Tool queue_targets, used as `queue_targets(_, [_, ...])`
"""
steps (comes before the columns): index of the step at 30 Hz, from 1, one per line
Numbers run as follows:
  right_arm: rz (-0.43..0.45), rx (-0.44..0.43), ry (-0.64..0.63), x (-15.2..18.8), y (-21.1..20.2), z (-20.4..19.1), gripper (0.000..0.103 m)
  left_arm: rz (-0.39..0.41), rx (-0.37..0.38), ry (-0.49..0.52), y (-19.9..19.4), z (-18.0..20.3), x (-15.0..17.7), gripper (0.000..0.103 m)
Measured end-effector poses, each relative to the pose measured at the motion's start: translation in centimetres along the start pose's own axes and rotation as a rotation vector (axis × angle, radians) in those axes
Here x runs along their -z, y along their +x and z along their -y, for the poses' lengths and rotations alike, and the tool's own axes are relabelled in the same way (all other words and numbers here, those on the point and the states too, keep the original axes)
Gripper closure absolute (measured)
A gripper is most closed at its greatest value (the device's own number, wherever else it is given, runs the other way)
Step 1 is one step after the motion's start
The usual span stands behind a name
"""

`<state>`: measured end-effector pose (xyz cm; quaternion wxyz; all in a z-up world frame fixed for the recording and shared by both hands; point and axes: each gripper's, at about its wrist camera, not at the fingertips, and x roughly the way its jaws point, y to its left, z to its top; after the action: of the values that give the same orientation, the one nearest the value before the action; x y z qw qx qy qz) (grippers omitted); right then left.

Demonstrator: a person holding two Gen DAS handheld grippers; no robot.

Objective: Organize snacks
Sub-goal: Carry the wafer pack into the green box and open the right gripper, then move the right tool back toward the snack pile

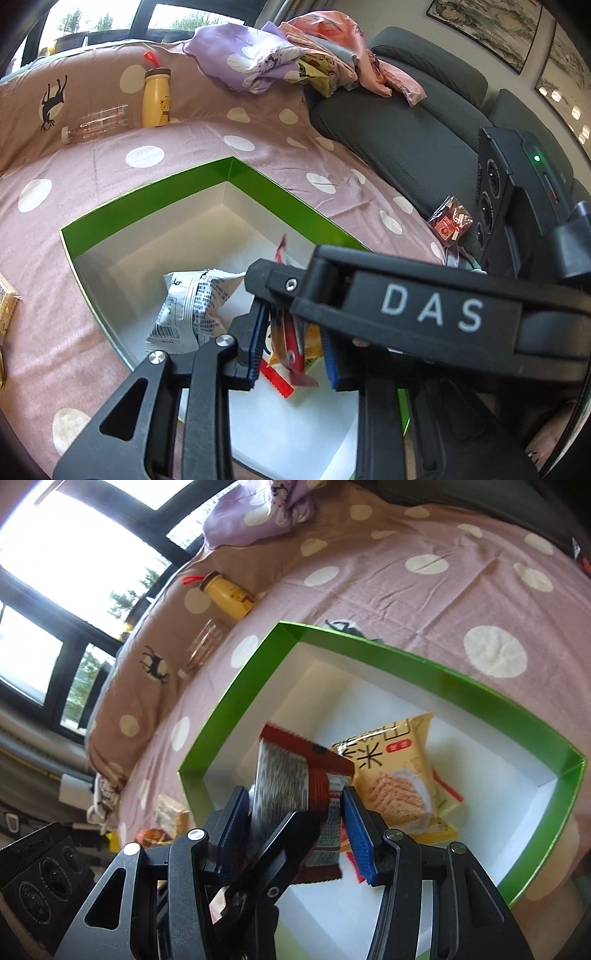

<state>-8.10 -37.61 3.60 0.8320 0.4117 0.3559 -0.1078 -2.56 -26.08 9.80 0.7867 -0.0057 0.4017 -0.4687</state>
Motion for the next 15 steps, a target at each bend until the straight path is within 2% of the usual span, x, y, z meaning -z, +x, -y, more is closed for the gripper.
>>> queue_targets(3, [0.020, -0.018, 0.001, -0.1, -0.4, 0.1, 0.048, 0.025, -0.024, 0.007, -1.1, 0.0, 0.0, 0.063])
queue_targets(5, [0.046, -0.028, -0.009, -0.1, -0.8, -0.1, 0.034, 0.044, -0.037, 0.004, -2.2, -0.2, 0.0, 0.046])
queue_targets(8, [0.073, -0.054, -0.036, 0.0, -1.4, -0.8, 0.031, 0.071, -0.086, -0.001, -4.0, -0.6, 0.2, 0.030])
queue_targets(11, [0.086, -0.083, -0.070, 0.2, -1.7, -1.8, 0.023, 0.111, -0.146, -0.018, -6.4, -1.4, 0.5, 0.020])
queue_targets(15, [0.095, -0.113, -0.117, 0.8, -2.0, -3.2, 0.020, 0.156, -0.236, -0.067, -10.1, -3.0, 1.3, 0.014])
